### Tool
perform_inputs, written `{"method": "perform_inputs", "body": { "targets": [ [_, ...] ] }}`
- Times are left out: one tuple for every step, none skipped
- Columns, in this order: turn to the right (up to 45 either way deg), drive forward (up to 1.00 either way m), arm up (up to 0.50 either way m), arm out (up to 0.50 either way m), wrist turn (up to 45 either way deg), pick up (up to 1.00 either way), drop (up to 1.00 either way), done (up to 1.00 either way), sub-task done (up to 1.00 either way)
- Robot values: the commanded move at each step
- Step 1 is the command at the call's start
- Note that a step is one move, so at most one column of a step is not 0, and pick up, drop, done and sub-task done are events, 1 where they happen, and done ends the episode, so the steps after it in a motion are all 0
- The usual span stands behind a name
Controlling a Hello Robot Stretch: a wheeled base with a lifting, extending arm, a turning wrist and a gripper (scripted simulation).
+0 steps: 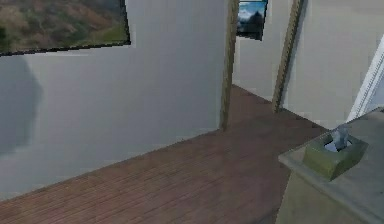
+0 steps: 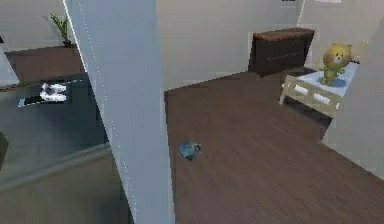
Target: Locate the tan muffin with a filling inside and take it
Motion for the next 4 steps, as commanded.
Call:
{"method": "perform_inputs", "body": {
  "targets": [
    [3.0, 0.0, 0.0, 0.0, 0.0, 0.0, 0.0, 0.0, 0.0],
    [0.0, 0.9, 0.0, 0.0, 0.0, 0.0, 0.0, 0.0, 0.0],
    [27.0, 0.0, 0.0, 0.0, 0.0, 0.0, 0.0, 0.0, 0.0],
    [0.0, 1.0, 0.0, 0.0, 0.0, 0.0, 0.0, 0.0, 0.0]
  ]
}}
